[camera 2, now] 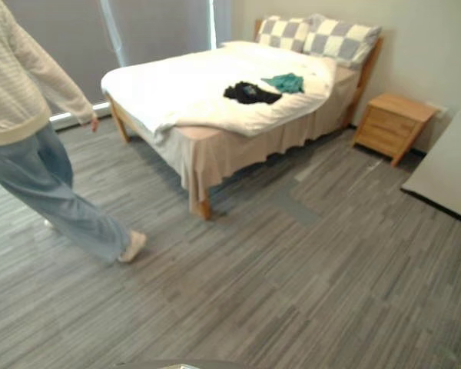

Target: Tidy up the quilt and then pick up the clothes from the bed and put them into the laundry hamper.

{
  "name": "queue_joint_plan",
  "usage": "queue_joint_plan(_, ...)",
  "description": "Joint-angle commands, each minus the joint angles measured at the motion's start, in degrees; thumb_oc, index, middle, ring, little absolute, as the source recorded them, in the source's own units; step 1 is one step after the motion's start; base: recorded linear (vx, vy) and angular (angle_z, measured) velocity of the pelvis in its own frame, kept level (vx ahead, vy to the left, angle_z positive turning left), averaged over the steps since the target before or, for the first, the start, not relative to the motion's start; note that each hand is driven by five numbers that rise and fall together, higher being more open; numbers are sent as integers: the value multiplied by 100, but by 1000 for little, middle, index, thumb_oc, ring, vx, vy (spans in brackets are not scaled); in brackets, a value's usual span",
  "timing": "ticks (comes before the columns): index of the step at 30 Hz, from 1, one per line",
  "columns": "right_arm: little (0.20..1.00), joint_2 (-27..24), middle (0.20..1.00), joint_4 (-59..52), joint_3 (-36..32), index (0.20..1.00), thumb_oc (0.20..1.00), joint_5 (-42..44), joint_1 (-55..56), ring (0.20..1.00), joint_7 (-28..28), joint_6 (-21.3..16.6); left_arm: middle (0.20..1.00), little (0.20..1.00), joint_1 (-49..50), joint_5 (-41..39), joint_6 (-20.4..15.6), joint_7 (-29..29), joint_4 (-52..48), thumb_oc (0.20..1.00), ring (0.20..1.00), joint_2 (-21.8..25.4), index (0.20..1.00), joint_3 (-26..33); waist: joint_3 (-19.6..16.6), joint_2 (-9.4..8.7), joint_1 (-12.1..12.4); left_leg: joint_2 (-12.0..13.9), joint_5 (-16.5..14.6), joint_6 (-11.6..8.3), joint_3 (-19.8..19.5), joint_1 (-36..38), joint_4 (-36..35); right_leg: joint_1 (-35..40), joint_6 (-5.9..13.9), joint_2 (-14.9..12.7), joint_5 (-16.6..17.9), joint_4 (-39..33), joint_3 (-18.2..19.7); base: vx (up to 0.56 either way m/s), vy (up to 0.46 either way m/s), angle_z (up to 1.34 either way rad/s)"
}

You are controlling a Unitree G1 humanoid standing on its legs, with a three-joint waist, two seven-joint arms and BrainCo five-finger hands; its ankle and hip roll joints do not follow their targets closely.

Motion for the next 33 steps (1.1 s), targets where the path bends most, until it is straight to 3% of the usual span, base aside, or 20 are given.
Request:
queue_joint_plan(1,1000,78,1000,157,11,1000,1000,-153,-577,1000,-76,-93,1000,1000,-625,179,-113,96,113,1000,1000,-51,1000,-66,417,-146,-5,-151,-263,-228,-34,638,-419,688,780,-478,-398,-314,-23,37,10,2)
queue_joint_plan(10,1000,28,1000,33,123,1000,1000,-246,-925,1000,-98,-80,1000,1000,-864,314,-65,-9,-8,1000,1000,-65,1000,-387,702,-149,22,-167,-294,-90,-39,329,-345,8,814,-479,-463,342,179,-4,41,-10)
queue_joint_plan(12,1000,-23,1000,-3,-73,1000,1000,-90,-999,1000,-129,-60,1000,1000,-956,325,-62,-11,-135,1000,1000,55,1000,-428,885,-127,-1,-140,-403,44,-27,259,-269,-735,1024,-496,-498,1747,177,12,111,-28)
queue_joint_plan(14,1000,-69,1000,-18,-200,1000,1000,-24,-988,1000,-142,-50,1000,1000,-966,333,-39,9,-144,1000,1000,84,1000,-403,1072,-77,-73,-127,-511,112,43,438,-282,-1240,1299,-623,-169,2797,91,112,98,-23)
queue_joint_plan(16,1000,-45,1000,-25,-326,1000,1000,70,-933,1000,-151,-40,1000,1000,-942,348,-14,6,-99,1000,1000,163,1000,-350,1180,-26,-143,-16,-601,74,147,798,-366,-1684,1366,-730,67,3470,-151,327,-2,-8)
queue_joint_plan(17,1000,-30,1000,-40,-403,1000,1000,127,-858,1000,-171,-37,1000,1000,-917,387,-14,-2,-75,1000,1000,232,1000,-320,1195,-83,-188,-31,-718,3,187,968,-401,-1808,1317,-904,1,2904,-362,356,-64,-9)
queue_joint_plan(18,1000,-29,1000,-42,-402,1000,1000,127,-854,1000,-172,-37,1000,1000,-914,387,-14,-2,-76,1000,1000,233,1000,-321,1207,-71,-199,-14,-725,-2,176,986,-401,-1772,1315,-892,0,2883,-383,391,-115,-20)
queue_joint_plan(20,1000,-45,1000,-45,-468,1000,1000,151,-804,1000,-202,-37,1000,1000,-872,469,-31,-11,-38,1000,1000,278,1000,-298,1232,-123,-293,-35,-852,-129,158,1131,-419,-1771,1172,-979,-14,1697,-424,294,-115,-7)
queue_joint_plan(21,1000,-46,1000,-45,-467,1000,1000,150,-802,1000,-202,-37,1000,1000,-869,470,-32,-11,-38,1000,1000,278,1000,-298,1251,-96,-303,1,-860,-139,151,1157,-419,-1702,1169,-943,13,1625,-455,452,-207,9)
queue_joint_plan(22,1000,-60,1000,5,-559,1000,1000,201,-791,1000,-225,-27,1000,1000,-891,604,-33,-37,28,1000,1000,299,1000,-292,1239,-91,-421,79,-996,-327,139,1291,-419,-1780,1227,-1052,288,459,-426,553,-216,10)
queue_joint_plan(25,1000,-61,1000,115,-706,1000,1000,246,-609,1000,-186,-16,1000,1000,-836,794,-65,-67,114,1000,1000,329,1000,-302,1146,-32,-583,173,-1247,-498,162,1676,-419,-1918,1309,-1236,524,141,-236,619,-181,7)
queue_joint_plan(27,1000,-99,1000,138,-692,1000,1000,175,-523,1000,-147,-15,1000,1000,-713,723,-71,-35,143,1000,1000,323,1000,-192,1068,73,-648,420,-902,-639,141,1775,55,-1837,1129,-998,555,395,-253,620,-213,6)
queue_joint_plan(28,1000,-123,1000,148,-687,1000,1000,154,-526,1000,-145,-18,1000,1000,-702,660,-64,-34,124,1000,1000,334,1000,-141,1032,136,-656,633,-556,-708,165,1664,543,-1729,1021,-840,479,408,-334,586,-310,-1)
queue_joint_plan(30,1000,-187,1000,176,-622,1000,1000,156,-516,1000,-181,-22,1000,1000,-655,470,-52,-4,27,1000,1000,390,1000,-28,1056,133,-537,1044,502,-785,0,1016,2264,-1235,632,-479,260,254,-473,566,-428,-18)
queue_joint_plan(31,1000,-264,1000,24,-558,1000,1000,203,-645,1000,-246,-50,1000,1000,-681,249,-52,82,-151,1000,1000,451,1000,42,1213,-51,-340,1051,808,-585,-388,324,3603,-781,337,-357,118,25,-523,450,-356,-39)
queue_joint_plan(32,1000,-263,1000,25,-558,1000,1000,203,-647,1000,-246,-50,1000,1000,-682,248,-52,82,-151,1000,1000,452,1000,43,1217,-44,-349,1061,798,-586,-402,312,3623,-777,335,-351,120,21,-534,486,-306,-65)
queue_joint_plan(33,1000,-320,1000,-8,-538,1000,1000,203,-733,1000,-263,-33,1000,1000,-748,179,-50,145,-193,1000,1000,464,1000,52,1298,-199,-232,951,624,-476,-526,-62,4211,-502,279,-357,55,-132,-471,310,-121,-69)
